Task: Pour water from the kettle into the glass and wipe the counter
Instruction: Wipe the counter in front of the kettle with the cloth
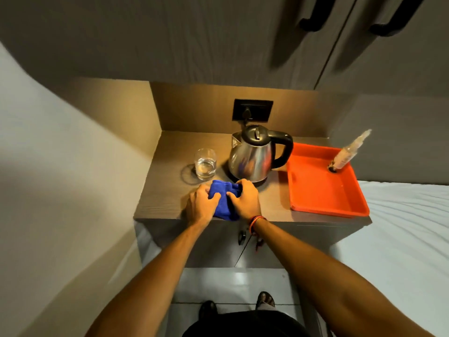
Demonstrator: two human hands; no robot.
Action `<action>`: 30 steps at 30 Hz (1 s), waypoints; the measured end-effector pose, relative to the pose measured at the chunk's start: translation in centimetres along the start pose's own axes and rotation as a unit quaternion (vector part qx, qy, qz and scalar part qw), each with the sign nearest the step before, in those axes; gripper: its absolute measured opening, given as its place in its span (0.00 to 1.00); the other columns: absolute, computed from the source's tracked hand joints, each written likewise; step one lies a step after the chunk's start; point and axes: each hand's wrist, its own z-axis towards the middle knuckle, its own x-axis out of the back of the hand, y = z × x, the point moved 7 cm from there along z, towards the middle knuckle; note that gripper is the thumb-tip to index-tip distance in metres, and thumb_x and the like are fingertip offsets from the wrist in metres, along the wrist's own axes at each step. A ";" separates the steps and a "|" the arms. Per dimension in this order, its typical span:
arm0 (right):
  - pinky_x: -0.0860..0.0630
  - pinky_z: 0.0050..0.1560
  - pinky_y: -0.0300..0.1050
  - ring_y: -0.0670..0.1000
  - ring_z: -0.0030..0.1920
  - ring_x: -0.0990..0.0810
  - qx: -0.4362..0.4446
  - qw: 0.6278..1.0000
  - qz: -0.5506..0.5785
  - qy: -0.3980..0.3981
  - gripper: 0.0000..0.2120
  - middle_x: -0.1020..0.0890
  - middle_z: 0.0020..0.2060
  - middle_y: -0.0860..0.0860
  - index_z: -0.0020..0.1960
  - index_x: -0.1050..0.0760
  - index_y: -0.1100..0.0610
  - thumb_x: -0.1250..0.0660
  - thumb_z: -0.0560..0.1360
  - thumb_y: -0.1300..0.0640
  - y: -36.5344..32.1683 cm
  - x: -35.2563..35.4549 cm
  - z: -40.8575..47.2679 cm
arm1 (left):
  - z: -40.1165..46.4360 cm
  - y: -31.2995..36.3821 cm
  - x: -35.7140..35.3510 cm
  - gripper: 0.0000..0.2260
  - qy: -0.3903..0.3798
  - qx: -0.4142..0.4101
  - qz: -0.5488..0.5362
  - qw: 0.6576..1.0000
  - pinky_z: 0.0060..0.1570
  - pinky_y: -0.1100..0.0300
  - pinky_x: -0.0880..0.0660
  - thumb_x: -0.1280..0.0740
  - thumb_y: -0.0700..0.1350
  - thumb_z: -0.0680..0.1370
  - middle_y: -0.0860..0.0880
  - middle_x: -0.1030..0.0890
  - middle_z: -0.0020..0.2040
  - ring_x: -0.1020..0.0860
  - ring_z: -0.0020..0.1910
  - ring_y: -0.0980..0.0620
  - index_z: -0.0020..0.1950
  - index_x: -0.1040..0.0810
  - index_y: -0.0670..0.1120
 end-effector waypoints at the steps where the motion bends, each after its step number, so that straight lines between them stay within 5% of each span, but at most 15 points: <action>1: 0.25 0.56 0.48 0.56 0.55 0.22 0.005 1.000 -0.016 -0.014 0.15 0.21 0.56 0.56 0.58 0.25 0.61 0.28 0.75 0.57 -0.3 -1.0 -0.2 | -0.1 -1.0 0.4 0.10 -0.005 0.011 0.022 1.000 0.36 0.58 0.29 0.29 0.53 0.75 0.46 0.15 0.48 0.20 0.42 0.46 0.50 0.20 0.48; 7: 0.24 0.57 0.52 0.59 0.59 0.24 0.120 0.961 -0.248 0.017 0.17 0.24 0.62 0.57 0.65 0.26 0.59 0.35 0.79 0.54 -2.3 -3.7 -1.0 | 0.0 -2.6 1.0 0.13 0.000 -0.008 0.093 0.996 0.40 0.53 0.24 0.29 0.54 0.76 0.45 0.17 0.48 0.19 0.46 0.45 0.48 0.21 0.45; 10: 0.26 0.69 0.55 0.60 0.68 0.25 0.224 0.944 -0.241 0.013 0.23 0.25 0.69 0.60 0.72 0.29 0.61 0.38 0.81 0.51 -3.0 -5.0 -2.2 | 1.9 -2.3 2.4 0.16 0.024 0.008 0.056 0.998 0.44 0.53 0.25 0.28 0.56 0.75 0.45 0.19 0.53 0.19 0.52 0.44 0.53 0.22 0.45; 14: 0.46 0.82 0.58 0.57 0.82 0.45 0.194 0.938 -0.258 -0.130 0.29 0.43 0.82 0.53 0.83 0.48 0.51 0.51 0.85 0.42 -0.7 -8.5 -3.0 | 5.4 -0.5 4.0 0.30 0.042 0.003 -0.028 0.999 0.52 0.57 0.27 0.22 0.53 0.71 0.45 0.22 0.64 0.24 0.62 0.46 0.68 0.28 0.45; 19: 0.51 0.83 0.57 0.55 0.84 0.50 0.185 0.934 -0.270 -0.141 0.31 0.49 0.83 0.51 0.83 0.54 0.49 0.54 0.85 0.39 0.2 -8.9 -2.7 | 8.0 1.8 2.3 0.48 -0.032 0.040 -0.161 0.986 0.62 0.57 0.27 0.16 0.45 0.64 0.43 0.28 0.73 0.28 0.71 0.44 0.78 0.38 0.44; 22: 0.52 0.83 0.57 0.55 0.83 0.50 0.184 0.935 -0.271 -0.135 0.31 0.48 0.83 0.52 0.83 0.53 0.50 0.53 0.84 0.39 0.5 -9.1 -2.4 | 8.9 2.1 0.9 0.44 -0.036 0.060 -0.194 0.979 0.66 0.52 0.25 0.17 0.42 0.65 0.42 0.25 0.71 0.26 0.70 0.43 0.76 0.35 0.44; 30: 0.51 0.83 0.57 0.54 0.83 0.49 0.172 0.942 -0.254 -0.138 0.31 0.47 0.83 0.51 0.83 0.51 0.51 0.54 0.84 0.38 0.5 -9.8 0.0 | 9.8 0.5 2.7 0.34 0.073 0.033 -0.163 0.983 0.48 0.61 0.25 0.17 0.50 0.64 0.46 0.17 0.61 0.19 0.56 0.50 0.66 0.25 0.47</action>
